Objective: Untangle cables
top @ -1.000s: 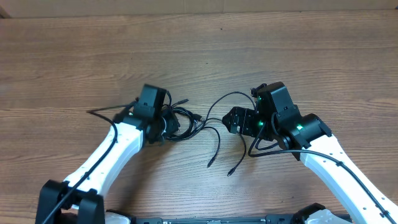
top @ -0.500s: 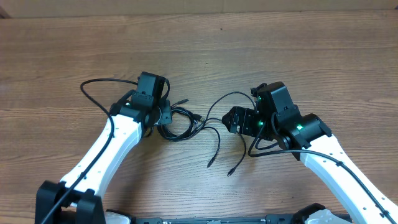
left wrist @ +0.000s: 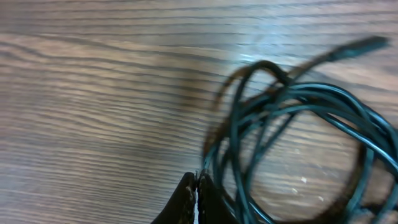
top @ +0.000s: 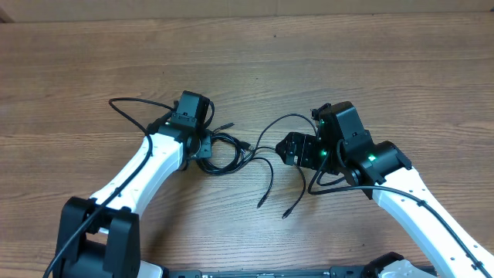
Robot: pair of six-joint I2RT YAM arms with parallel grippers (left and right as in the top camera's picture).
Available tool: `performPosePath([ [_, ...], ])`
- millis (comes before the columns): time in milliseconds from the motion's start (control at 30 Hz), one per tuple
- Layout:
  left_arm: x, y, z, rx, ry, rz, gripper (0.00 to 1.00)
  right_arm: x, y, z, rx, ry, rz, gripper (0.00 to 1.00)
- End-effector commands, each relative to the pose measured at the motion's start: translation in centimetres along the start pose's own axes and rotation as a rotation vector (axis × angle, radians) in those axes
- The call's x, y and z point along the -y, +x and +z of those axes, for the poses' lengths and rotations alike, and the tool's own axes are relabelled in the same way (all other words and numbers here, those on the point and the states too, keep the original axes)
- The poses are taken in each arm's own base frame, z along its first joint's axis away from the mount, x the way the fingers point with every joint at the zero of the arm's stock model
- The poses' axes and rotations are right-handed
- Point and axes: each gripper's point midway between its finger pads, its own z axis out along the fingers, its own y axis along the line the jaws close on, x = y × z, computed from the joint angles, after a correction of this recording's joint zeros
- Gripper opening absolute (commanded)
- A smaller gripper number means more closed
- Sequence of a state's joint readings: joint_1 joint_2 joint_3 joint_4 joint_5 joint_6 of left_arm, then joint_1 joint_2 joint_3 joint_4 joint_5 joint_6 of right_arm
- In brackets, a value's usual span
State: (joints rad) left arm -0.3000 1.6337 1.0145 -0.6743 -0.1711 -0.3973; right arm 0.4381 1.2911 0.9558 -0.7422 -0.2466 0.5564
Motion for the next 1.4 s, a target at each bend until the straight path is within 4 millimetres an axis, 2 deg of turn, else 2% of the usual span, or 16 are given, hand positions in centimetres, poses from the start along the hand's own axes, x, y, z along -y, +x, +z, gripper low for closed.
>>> performPosePath([
  [0,-1.6,-0.7,1.2,0.009,-0.067,-0.106,0.04,-0.6,-0.8,-1.0,0.040,-0.015,-0.013,0.91],
  [167,0.6,-0.8,2.6,-0.031,0.076,-0.147,0.04,-0.7,-0.9,-1.0,0.040,-0.015,-0.013,0.91],
  [367,3.3,-1.3,2.6,-0.054,0.247,-0.162,0.04,-0.5,-0.7,-0.9,0.034,-0.011,-0.010,0.91],
  [733,3.9,-2.0,2.2,-0.031,0.276,-0.108,0.04,-0.6,-0.7,-0.9,0.035,-0.011,-0.011,0.92],
  [933,5.4,-3.1,1.1,-0.017,0.359,-0.067,0.04,-0.6,-0.7,-0.9,0.035,-0.011,-0.011,0.92],
  [1067,6.8,-3.5,0.1,-0.012,0.437,-0.009,0.10,-0.6,-0.8,-0.9,0.036,-0.012,-0.011,0.92],
  [1167,6.7,-3.4,0.1,-0.012,0.435,0.007,0.14,-0.6,-0.8,-0.9,0.038,-0.013,-0.012,0.92],
  [1367,6.7,-3.1,0.2,-0.021,0.432,0.028,0.16,-0.6,-0.8,-0.9,0.039,-0.014,-0.012,0.92],
])
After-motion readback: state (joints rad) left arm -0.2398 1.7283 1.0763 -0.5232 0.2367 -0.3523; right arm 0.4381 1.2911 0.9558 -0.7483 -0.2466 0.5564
